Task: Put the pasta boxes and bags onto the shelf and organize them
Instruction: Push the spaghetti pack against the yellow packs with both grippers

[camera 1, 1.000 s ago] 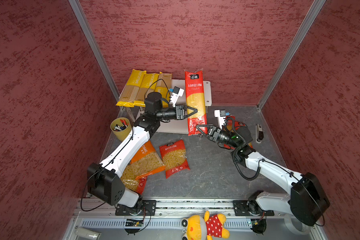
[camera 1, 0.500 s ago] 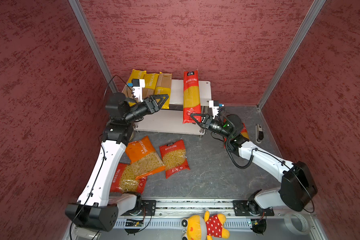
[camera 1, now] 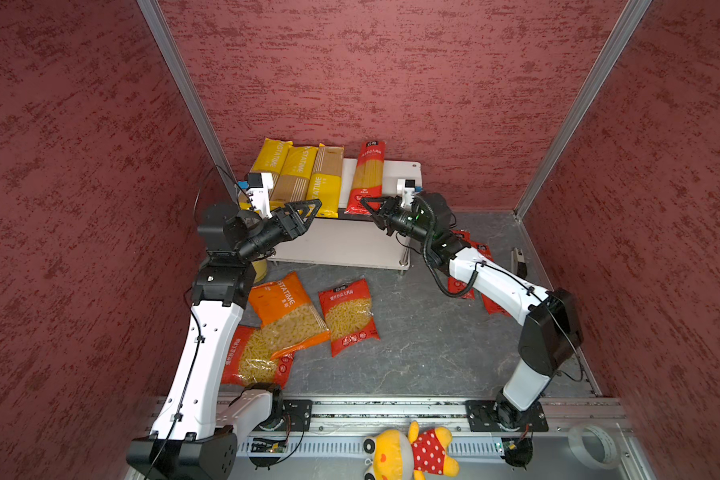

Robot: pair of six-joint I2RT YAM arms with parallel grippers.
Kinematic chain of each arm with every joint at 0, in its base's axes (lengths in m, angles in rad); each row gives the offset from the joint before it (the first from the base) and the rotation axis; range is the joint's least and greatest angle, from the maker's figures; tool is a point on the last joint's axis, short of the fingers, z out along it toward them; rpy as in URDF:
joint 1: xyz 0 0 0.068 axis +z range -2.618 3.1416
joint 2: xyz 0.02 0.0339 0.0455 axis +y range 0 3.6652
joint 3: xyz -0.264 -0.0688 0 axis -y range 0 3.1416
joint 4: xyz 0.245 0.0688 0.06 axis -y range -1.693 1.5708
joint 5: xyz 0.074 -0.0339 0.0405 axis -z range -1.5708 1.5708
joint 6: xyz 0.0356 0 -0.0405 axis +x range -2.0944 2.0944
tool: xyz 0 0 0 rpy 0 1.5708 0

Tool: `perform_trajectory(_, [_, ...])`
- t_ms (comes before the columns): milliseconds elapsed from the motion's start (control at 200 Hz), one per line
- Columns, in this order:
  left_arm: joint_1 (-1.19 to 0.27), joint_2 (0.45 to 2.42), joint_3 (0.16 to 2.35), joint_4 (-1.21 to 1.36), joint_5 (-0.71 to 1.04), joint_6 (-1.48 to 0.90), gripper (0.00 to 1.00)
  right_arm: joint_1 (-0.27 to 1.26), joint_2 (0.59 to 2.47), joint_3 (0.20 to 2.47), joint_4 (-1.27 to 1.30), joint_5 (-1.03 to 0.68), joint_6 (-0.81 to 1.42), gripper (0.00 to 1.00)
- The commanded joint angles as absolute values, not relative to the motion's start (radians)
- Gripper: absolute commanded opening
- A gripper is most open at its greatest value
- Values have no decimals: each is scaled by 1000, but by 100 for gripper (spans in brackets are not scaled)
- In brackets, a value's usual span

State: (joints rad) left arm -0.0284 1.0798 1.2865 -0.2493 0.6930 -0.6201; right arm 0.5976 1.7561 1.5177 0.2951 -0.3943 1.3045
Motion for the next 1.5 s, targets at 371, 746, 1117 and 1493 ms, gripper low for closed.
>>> perform_trajectory(371, [-32, 1088, 1252, -192, 699, -632, 65, 604, 1650, 1468, 266, -330, 1231, 22])
perform_trajectory(746, [-33, 1074, 1251, -205, 695, -619, 66, 607, 1740, 1568, 252, -448, 1212, 3])
perform_trajectory(1117, [-38, 1078, 1259, -209, 692, -617, 66, 620, 1773, 1591, 269, -467, 1231, 3])
perform_trajectory(1493, [-82, 1079, 1269, -239, 658, -572, 66, 615, 1709, 1523, 259, -455, 1216, 42])
